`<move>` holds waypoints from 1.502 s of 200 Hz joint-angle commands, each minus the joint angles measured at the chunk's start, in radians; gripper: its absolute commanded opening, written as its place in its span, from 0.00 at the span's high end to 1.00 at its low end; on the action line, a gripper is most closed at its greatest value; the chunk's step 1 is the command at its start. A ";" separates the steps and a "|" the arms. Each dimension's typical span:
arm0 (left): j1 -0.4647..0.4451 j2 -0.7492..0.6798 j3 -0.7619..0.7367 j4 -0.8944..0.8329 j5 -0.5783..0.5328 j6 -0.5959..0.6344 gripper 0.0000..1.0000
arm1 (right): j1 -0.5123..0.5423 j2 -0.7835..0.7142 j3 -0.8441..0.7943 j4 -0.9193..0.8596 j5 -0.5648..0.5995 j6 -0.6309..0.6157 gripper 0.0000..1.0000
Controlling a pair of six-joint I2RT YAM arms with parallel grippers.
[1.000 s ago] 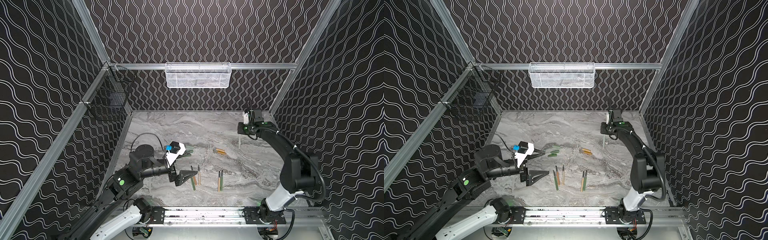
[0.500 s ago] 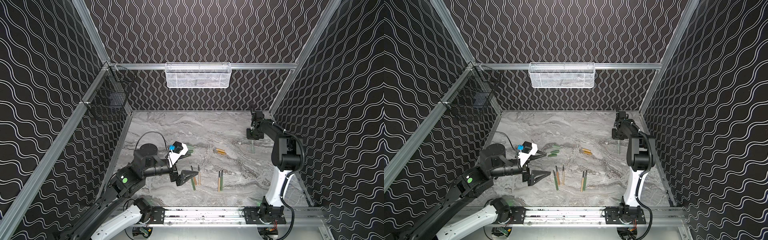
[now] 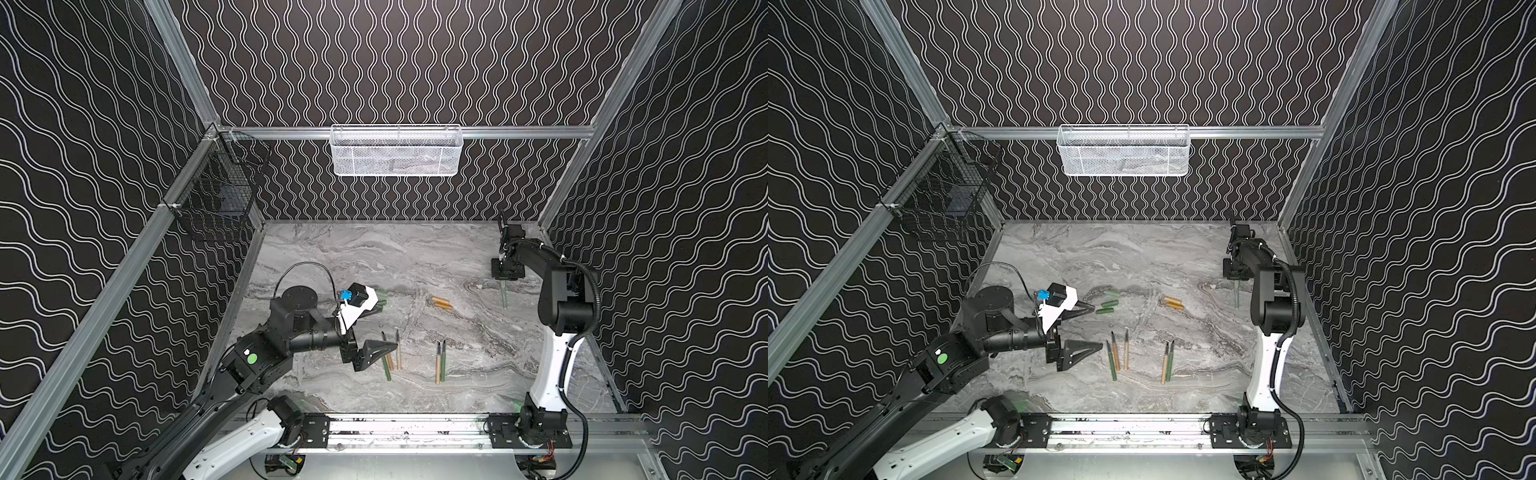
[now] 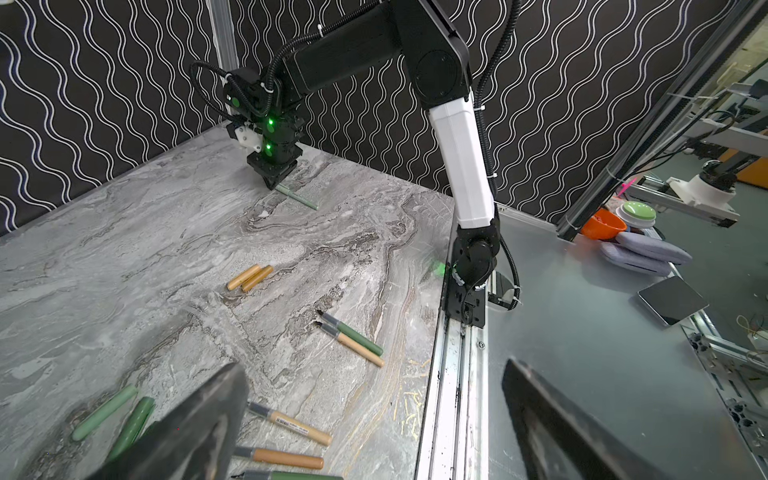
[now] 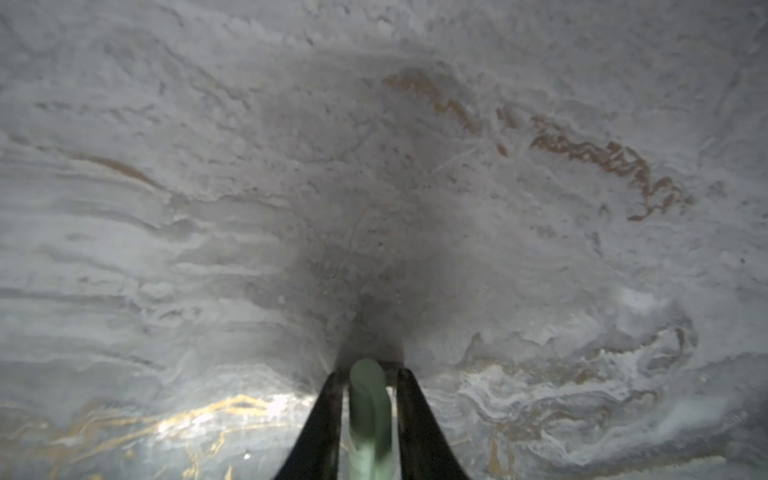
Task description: Insert the pens into the pen caps
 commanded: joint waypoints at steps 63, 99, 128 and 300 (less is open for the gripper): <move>0.001 0.011 0.008 0.030 0.023 0.007 0.01 | -0.001 -0.031 0.038 -0.056 -0.073 -0.001 0.46; 0.003 0.015 0.006 0.031 0.022 -0.001 0.01 | 0.001 -0.110 0.032 -0.054 -0.105 0.020 0.26; 0.003 0.006 -0.003 0.046 0.013 -0.011 0.01 | 0.021 -0.216 -0.003 -0.030 -0.130 0.052 0.03; 0.013 0.062 0.054 0.023 -0.407 0.027 0.01 | 0.562 -0.746 -0.735 0.382 -0.276 0.165 0.01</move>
